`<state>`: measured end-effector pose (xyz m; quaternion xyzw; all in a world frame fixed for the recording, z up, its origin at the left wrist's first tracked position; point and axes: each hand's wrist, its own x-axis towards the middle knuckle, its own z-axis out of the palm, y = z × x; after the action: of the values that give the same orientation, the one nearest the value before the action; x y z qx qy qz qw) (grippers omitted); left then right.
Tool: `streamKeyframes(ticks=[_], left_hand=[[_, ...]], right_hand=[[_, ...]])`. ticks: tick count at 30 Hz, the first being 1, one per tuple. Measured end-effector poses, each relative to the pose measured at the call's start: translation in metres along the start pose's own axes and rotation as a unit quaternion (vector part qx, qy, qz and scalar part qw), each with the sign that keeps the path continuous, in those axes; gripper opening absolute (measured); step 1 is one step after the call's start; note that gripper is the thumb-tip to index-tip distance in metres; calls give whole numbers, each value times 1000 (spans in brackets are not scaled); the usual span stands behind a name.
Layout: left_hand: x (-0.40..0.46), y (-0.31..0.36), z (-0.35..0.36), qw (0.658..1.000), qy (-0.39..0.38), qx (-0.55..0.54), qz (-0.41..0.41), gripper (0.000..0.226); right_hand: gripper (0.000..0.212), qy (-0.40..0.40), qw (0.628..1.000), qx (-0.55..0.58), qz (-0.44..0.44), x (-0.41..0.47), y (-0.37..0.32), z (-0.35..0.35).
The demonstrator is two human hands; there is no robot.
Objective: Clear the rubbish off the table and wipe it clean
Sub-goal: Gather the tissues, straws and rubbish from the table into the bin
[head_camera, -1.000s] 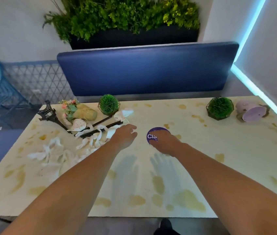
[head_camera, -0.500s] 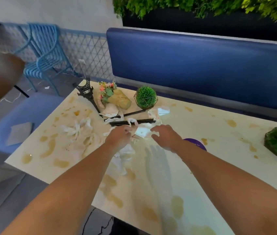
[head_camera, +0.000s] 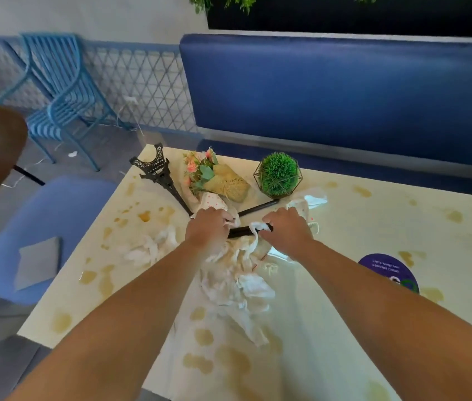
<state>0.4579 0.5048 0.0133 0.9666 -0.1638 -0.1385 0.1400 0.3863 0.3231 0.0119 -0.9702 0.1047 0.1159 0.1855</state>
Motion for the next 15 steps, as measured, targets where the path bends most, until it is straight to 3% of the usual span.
streamKeyframes(ticks=[9,12,15], left_hand=[[43,-6,13,969,-11,192,156,50],[51,-9,16,949,-6,249,192,43],[58,-12,18,944,-8,260,204,33]], right_hand=[[73,17,997,-69,36,14,-16,31],[83,13,997,-76,10,12,-21,36],[78,21,996,-91,-13,10,-25,41]])
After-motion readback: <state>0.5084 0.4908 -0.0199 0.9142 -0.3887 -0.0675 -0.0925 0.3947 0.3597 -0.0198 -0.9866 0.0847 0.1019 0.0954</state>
